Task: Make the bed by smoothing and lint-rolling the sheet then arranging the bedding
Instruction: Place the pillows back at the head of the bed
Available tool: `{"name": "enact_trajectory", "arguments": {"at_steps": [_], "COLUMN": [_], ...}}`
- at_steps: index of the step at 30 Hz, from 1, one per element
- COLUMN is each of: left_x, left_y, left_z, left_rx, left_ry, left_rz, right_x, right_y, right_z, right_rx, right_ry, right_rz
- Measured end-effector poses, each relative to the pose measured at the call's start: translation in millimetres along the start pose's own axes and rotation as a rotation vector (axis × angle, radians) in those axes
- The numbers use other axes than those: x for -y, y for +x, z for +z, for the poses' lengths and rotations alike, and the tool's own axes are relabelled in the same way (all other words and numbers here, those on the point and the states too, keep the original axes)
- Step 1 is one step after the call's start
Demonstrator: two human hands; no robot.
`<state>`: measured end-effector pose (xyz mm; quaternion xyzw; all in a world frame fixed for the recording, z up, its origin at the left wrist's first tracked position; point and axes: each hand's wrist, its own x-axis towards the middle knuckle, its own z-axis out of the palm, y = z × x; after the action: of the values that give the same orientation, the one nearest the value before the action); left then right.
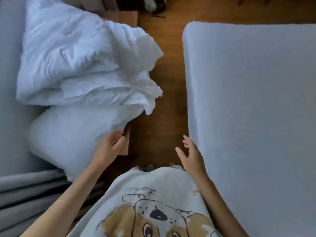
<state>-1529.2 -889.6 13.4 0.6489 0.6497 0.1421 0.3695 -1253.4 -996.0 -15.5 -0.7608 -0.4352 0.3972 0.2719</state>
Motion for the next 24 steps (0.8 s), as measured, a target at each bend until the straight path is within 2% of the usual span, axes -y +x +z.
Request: {"name": "enact_trajectory", "arguments": {"at_steps": [2,6,10,13,17,21,24], "left_x": [22.5,45.4,69.0,94.2,129.3,171.2,207.9], "left_y": [-18.4,-61.7,-91.4,-95.4,-74.6,-18.1,42.0], "left_z": [-11.6,-10.2,8.5,11.9,-8.3,-48.3,-85.2], "left_rx": [-0.164,-0.405,-0.537,-0.521,-0.463,-0.328,-0.196], "left_ry": [-0.093,-0.208,-0.293,-0.296,-0.242,-0.133,0.038], "left_rz": [-0.162,-0.417,-0.609,-0.699,-0.733,-0.654,-0.519], "right_x": [12.9,26.7,41.9,55.7,74.2,89.1,106.2], "right_y": [21.7,52.0,91.9,110.0,114.2,116.1,126.7], "right_z": [10.3,16.6,33.4,58.7,102.0,158.8,204.3], "right_rx": [0.161,0.379,0.523,0.589,0.598,0.598,0.554], "right_ry": [-0.098,-0.242,-0.4,-0.465,-0.423,-0.375,-0.32], "right_rz": [-0.088,-0.174,-0.251,-0.24,-0.143,0.027,0.171]}}
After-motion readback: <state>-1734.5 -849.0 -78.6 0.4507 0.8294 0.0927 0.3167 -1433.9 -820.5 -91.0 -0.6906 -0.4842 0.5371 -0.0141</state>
